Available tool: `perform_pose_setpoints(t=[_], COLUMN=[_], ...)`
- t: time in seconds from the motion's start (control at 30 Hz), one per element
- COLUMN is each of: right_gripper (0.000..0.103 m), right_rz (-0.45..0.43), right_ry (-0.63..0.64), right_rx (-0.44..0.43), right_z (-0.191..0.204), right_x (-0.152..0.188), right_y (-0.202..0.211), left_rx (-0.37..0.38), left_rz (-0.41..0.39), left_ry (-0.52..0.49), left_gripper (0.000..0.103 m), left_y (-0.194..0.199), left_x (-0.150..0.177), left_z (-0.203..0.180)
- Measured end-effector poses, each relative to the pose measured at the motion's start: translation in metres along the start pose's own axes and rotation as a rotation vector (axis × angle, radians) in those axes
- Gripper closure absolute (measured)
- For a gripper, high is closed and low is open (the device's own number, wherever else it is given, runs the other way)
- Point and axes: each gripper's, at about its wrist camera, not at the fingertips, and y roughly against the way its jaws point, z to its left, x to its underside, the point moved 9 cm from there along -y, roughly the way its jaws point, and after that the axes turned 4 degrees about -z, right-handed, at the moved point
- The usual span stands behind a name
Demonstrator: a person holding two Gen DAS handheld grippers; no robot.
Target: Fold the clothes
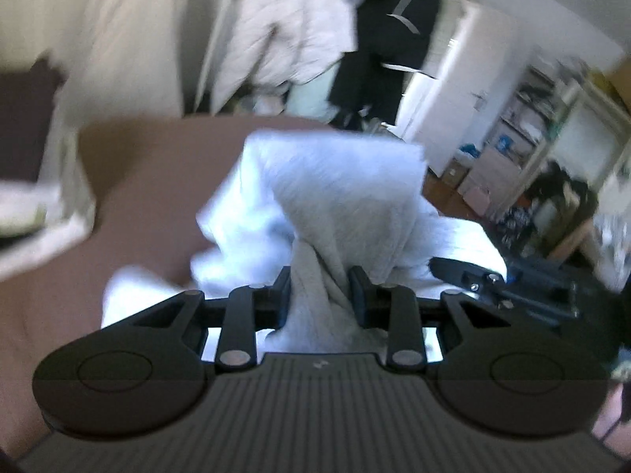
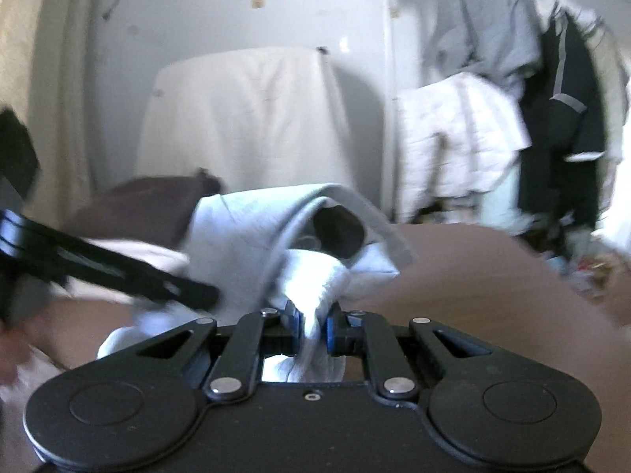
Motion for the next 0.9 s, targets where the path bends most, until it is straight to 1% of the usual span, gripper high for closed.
perform_pose_setpoints(t=[0.07,0.13,0.17,0.2,0.27,0.3,0.33,0.43,0.5,0.57,0.7,0.8,0.83,0.9], right_gripper=[0.093,0.092,0.092,0.092,0.09,0.09,0.091,0.091,0.091,0.091,0.095,0.096,0.097,0.098], right_rz=[0.039,0.055,0.064,0.084,0.204,0.223,0.224,0.25,0.229,0.215,0.207,0.199,0.187,0.164], right_ry=[0.03,0.021,0.009,-0.012,-0.123,-0.182,-0.24,-0.35,-0.367,-0.381,-0.369,-0.36,-0.358,-0.353], right_rx=[0.05,0.141,0.19,0.244,0.386,0.404,0.394,0.382,0.343,0.313,0.346,0.372,0.385,0.41], right_z=[-0.025,-0.058,-0.075,-0.093,-0.134,-0.148,-0.158,-0.175,-0.17,-0.167,-0.169,-0.171,-0.176,-0.185], right_x=[0.013,0.04,0.055,0.072,0.114,0.126,0.133,0.134,0.124,0.119,0.119,0.119,0.117,0.112], right_y=[0.005,0.005,0.004,0.002,-0.004,-0.004,-0.003,0.001,0.001,0.004,0.007,0.01,0.013,0.021], left_rx=[0.011,-0.023,-0.042,-0.087,-0.164,-0.186,-0.192,-0.179,-0.171,-0.166,-0.134,-0.117,-0.106,-0.085], left_rz=[0.009,0.065,0.094,0.126,0.192,0.226,0.259,0.347,0.356,0.337,0.301,0.288,0.279,0.258], left_ry=[-0.056,-0.083,-0.096,-0.124,-0.166,-0.171,-0.159,-0.09,-0.077,-0.081,-0.074,-0.081,-0.083,-0.087], left_gripper=[0.076,0.088,0.091,0.091,0.091,0.091,0.091,0.091,0.091,0.09,0.087,0.087,0.087,0.078], left_y=[-0.007,-0.024,-0.033,-0.041,-0.069,-0.078,-0.085,-0.095,-0.096,-0.102,-0.088,-0.124,-0.124,-0.12], left_x=[0.003,0.019,0.028,0.044,0.076,0.094,0.11,0.151,0.158,0.153,0.154,0.139,0.137,0.135], left_z=[-0.02,-0.033,-0.039,-0.043,-0.036,-0.032,-0.029,-0.016,-0.014,-0.017,-0.025,-0.019,-0.022,-0.027])
